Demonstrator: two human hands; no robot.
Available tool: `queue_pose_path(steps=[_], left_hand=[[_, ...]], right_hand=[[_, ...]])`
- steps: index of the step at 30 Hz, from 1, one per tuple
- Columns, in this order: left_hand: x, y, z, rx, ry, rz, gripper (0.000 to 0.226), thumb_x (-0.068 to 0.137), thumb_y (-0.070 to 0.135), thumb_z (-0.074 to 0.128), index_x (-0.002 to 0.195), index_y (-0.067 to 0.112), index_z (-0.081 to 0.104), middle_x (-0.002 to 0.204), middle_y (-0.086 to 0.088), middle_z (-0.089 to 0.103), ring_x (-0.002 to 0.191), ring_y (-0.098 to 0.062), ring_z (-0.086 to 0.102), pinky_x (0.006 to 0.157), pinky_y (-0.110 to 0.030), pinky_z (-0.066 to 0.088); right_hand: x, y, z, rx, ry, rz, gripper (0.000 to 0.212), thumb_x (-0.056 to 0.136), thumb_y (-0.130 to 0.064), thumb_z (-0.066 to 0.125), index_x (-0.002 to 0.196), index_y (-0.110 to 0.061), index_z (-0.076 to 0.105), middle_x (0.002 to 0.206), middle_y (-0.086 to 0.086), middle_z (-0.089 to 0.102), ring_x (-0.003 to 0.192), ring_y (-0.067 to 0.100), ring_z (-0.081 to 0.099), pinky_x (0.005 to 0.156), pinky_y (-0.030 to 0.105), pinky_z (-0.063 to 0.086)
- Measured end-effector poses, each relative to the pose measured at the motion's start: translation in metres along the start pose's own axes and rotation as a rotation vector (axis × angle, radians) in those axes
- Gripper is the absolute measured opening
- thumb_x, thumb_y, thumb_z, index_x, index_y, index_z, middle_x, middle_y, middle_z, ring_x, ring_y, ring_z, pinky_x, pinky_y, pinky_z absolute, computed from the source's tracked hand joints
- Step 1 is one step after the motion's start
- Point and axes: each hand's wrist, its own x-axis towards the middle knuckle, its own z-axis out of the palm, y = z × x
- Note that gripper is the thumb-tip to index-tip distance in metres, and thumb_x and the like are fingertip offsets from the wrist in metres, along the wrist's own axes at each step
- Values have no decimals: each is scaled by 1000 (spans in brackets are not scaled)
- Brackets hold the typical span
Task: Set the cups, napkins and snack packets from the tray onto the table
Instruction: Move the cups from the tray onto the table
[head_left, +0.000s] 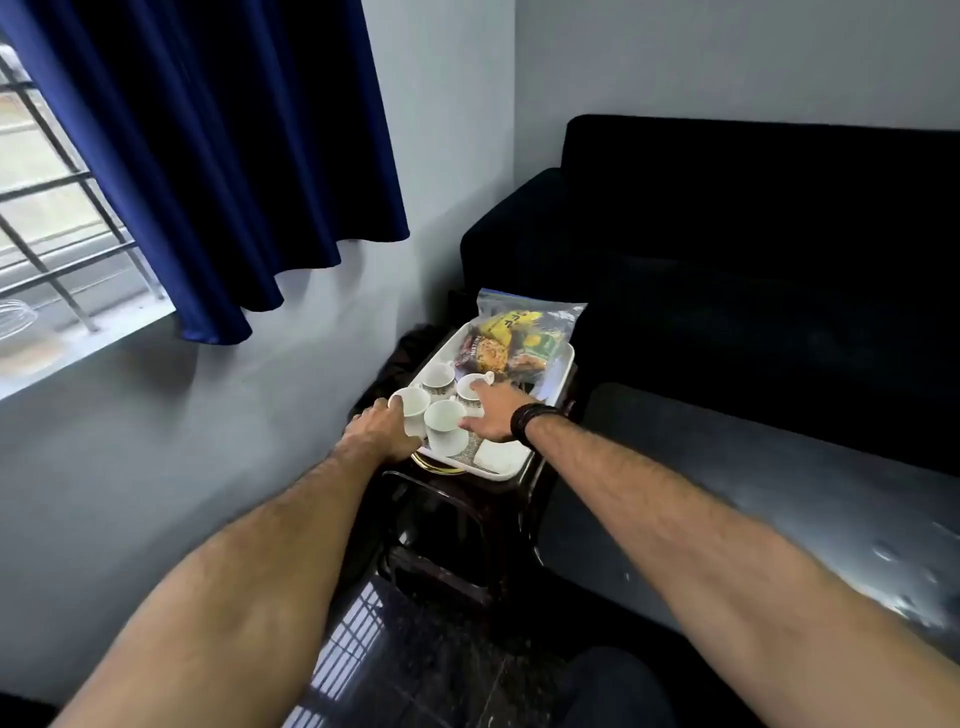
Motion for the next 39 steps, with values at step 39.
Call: queue_pose_path(steps=[39], left_hand=[[-36, 160, -36, -65, 293, 366, 71, 78, 29, 72, 141, 16, 42, 132, -17, 48, 125, -39, 47, 104, -46, 41]], right_hand=[[-108, 113, -69, 94, 365, 146, 74, 77, -32, 70, 141, -31, 32, 126, 13, 48, 108, 38, 59, 86, 43, 54]])
